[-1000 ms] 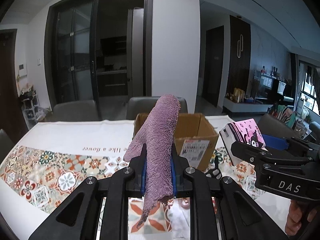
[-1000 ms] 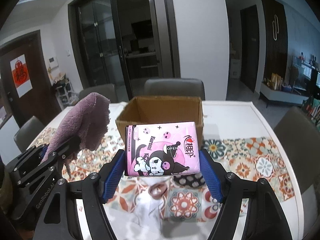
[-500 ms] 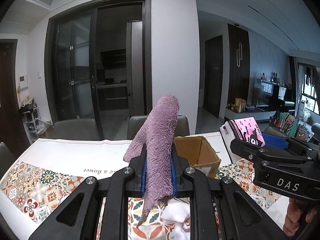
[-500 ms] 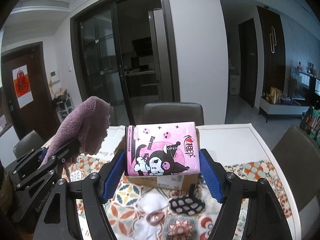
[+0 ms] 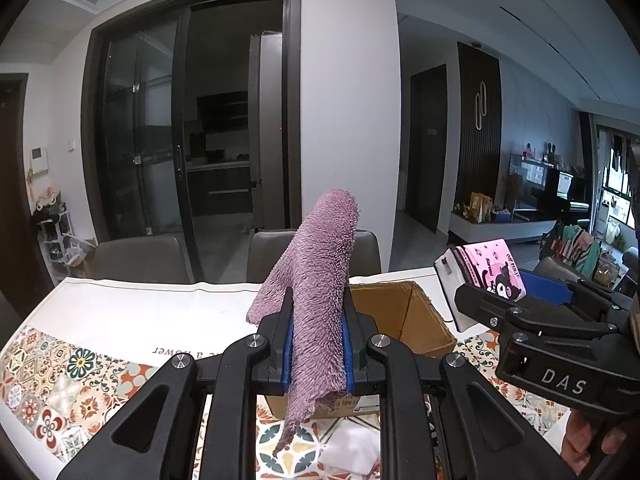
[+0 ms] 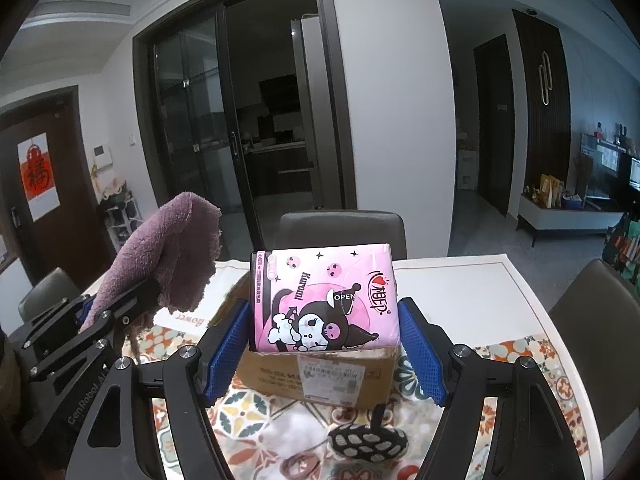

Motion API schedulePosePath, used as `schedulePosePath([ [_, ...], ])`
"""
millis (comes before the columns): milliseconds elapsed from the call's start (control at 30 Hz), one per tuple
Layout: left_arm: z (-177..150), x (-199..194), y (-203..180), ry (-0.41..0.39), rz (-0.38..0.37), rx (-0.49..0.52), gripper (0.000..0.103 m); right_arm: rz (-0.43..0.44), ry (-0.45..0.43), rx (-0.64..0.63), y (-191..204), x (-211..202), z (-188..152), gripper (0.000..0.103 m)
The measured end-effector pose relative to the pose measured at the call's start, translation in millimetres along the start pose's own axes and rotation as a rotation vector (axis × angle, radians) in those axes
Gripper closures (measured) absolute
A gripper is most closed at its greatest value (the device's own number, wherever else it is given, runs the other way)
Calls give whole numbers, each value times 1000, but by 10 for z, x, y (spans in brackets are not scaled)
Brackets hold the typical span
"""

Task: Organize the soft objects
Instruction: 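Lift both held items and carry them over the cardboard box, then open both tools to drop the mauve cloth and tissue pack into the box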

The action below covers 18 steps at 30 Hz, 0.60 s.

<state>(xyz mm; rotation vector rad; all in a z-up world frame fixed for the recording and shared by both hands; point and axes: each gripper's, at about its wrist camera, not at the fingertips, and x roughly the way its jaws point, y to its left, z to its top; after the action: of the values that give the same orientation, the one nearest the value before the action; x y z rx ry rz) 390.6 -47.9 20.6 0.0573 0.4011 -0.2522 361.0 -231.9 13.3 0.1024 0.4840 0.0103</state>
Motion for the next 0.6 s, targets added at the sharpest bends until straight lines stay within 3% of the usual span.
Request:
schedulePosePath([
  [600,-8,851,-8,96,-13,13,83,-8,70,-4,-79,718,2,29],
])
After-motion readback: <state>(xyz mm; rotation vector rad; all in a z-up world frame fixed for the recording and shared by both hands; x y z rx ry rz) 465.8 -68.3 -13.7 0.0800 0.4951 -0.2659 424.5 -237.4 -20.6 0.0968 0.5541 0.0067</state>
